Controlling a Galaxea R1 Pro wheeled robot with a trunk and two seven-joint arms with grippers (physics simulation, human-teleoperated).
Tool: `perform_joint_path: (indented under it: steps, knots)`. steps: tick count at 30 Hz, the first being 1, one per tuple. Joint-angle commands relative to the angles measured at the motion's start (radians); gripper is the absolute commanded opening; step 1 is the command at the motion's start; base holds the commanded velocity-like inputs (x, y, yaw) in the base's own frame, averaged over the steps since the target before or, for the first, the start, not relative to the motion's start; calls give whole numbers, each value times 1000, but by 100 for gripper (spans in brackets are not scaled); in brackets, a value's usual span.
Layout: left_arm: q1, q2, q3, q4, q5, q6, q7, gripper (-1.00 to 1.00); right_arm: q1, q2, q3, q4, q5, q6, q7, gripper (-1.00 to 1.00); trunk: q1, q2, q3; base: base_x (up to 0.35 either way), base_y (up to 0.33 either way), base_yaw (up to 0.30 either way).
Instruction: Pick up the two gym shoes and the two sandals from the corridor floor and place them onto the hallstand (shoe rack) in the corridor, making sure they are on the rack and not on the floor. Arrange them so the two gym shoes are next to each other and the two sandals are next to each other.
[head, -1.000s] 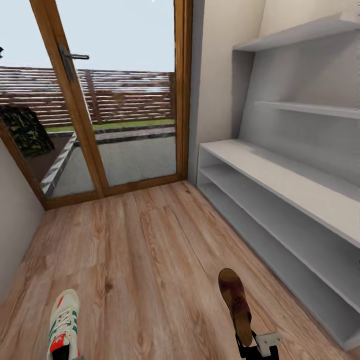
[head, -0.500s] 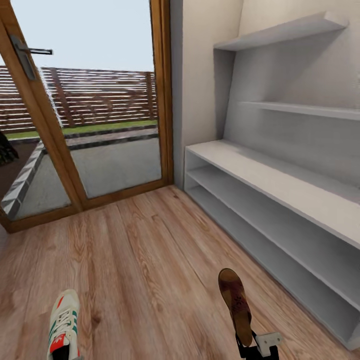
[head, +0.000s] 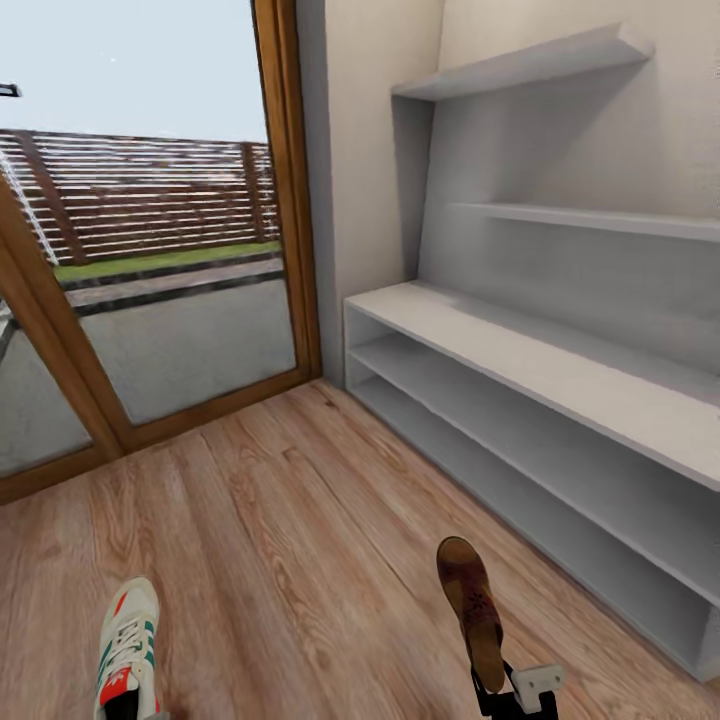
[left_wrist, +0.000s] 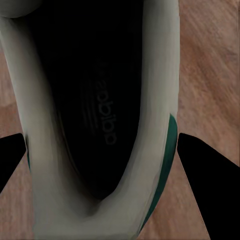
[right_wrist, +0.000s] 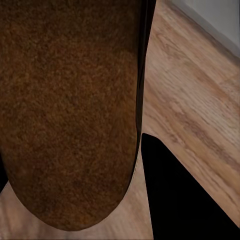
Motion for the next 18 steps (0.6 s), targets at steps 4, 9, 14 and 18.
perform_joint_path:
  steps: [4,9,14,18]
  knots:
    - [0,1,-3,1,8,-4,6,-100,-1,1,-8,0,5,-3,7,-100,0,0,-1,183,287,-267]
    - [0,1,-3,2,8,-3,6,-100,-1,1,-8,0,5,-3,7,-100,0,0,-1,181,290,-267]
    - [0,1,-3,2,8,-3,6,-100,-1,1,-8,0,5,-3,7,-100,0,0,-1,181,291,-267]
    - [0,1,-3,2,8,-3,6,-100,-1,1,-8,0,5,-3,7,-100,0,0,-1,177,291,-267]
